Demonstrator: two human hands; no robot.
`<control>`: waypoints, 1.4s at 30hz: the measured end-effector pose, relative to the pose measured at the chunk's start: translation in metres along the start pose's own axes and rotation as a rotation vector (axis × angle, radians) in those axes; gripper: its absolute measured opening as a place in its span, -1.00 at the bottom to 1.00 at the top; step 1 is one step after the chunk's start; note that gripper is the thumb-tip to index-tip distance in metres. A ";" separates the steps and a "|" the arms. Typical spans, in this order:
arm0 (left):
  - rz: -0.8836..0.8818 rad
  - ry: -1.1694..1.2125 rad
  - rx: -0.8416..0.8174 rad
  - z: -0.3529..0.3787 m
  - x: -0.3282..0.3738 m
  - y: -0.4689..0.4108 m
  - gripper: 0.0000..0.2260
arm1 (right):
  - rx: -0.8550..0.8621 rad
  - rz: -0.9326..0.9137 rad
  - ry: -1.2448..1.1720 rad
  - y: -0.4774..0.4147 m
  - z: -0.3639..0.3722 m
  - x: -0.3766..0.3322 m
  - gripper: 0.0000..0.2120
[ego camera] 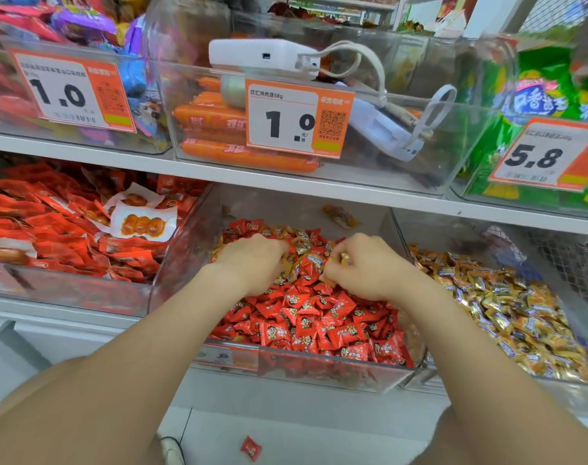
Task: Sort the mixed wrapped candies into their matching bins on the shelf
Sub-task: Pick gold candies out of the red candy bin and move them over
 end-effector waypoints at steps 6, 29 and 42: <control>0.073 0.176 0.045 -0.006 -0.008 0.005 -0.80 | 0.223 -0.073 -0.044 0.007 -0.012 0.011 -0.52; 0.026 -0.109 -0.033 0.001 0.004 -0.001 -0.77 | -0.054 -0.017 0.424 -0.003 0.002 0.014 -0.90; 0.158 0.254 0.059 -0.019 -0.020 0.015 -0.90 | 0.026 -0.156 0.071 0.015 -0.003 0.002 -0.82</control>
Point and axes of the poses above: each hand's wrist, its own y-axis away from the middle knuckle, its own z-axis out of the palm, x = y × z, the point moved 3 cm from there along -y, towards the middle knuckle, and after that the axes turned 14 degrees about -x, right-handed, at the moved point
